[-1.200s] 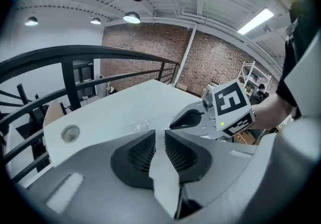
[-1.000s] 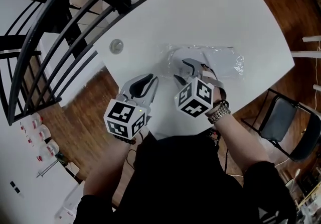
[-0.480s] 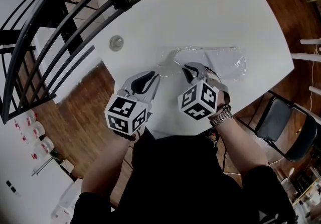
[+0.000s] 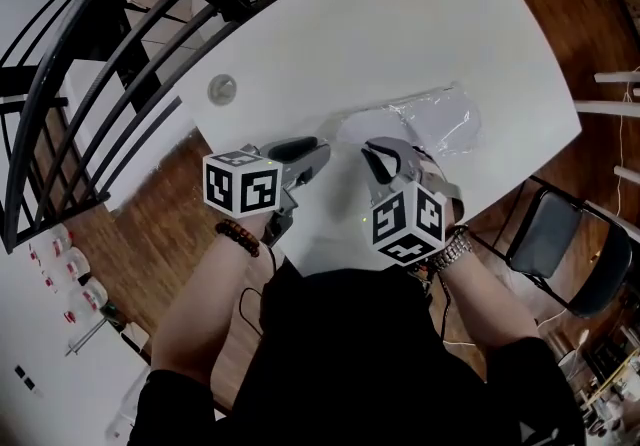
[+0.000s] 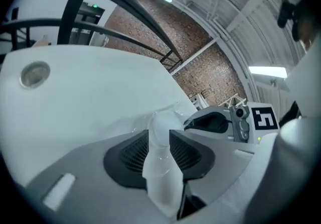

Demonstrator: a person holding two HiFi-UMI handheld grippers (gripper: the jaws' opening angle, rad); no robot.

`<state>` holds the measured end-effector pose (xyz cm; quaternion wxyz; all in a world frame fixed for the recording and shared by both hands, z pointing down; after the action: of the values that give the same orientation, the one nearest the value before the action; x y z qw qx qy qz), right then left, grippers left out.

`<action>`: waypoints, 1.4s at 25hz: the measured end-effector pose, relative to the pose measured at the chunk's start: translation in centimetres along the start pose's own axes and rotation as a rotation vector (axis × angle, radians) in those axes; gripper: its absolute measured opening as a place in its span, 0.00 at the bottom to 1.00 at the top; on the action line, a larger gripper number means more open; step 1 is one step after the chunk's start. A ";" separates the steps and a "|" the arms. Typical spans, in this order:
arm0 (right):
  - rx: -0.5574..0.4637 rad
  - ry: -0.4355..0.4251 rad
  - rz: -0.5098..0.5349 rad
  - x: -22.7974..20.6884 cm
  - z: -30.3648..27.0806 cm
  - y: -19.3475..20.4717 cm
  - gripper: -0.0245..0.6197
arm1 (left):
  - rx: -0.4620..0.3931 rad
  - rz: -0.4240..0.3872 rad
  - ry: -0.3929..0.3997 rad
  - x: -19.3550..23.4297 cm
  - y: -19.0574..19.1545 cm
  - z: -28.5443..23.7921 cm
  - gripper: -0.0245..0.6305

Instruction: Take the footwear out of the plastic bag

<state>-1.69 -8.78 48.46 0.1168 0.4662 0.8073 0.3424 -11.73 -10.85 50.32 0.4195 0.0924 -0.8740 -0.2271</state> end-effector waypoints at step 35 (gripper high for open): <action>-0.173 -0.047 0.107 3.0 5.5 -0.5 0.04 | 0.040 0.530 0.168 -2.3 4.0 -2.2 0.31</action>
<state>-0.81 -4.01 44.43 0.1569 0.5047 0.7457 0.4057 -8.40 -7.20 51.81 0.5335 -0.1125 -0.8341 -0.0839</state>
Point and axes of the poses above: the fingertips, and each gripper's own axes: z backward along the fingers, x to its left, y out of its underside, the point moved 4 cm from there along z, backward along the fingers, and after that the axes turned 6 degrees about -x, right-handed, at the moved point
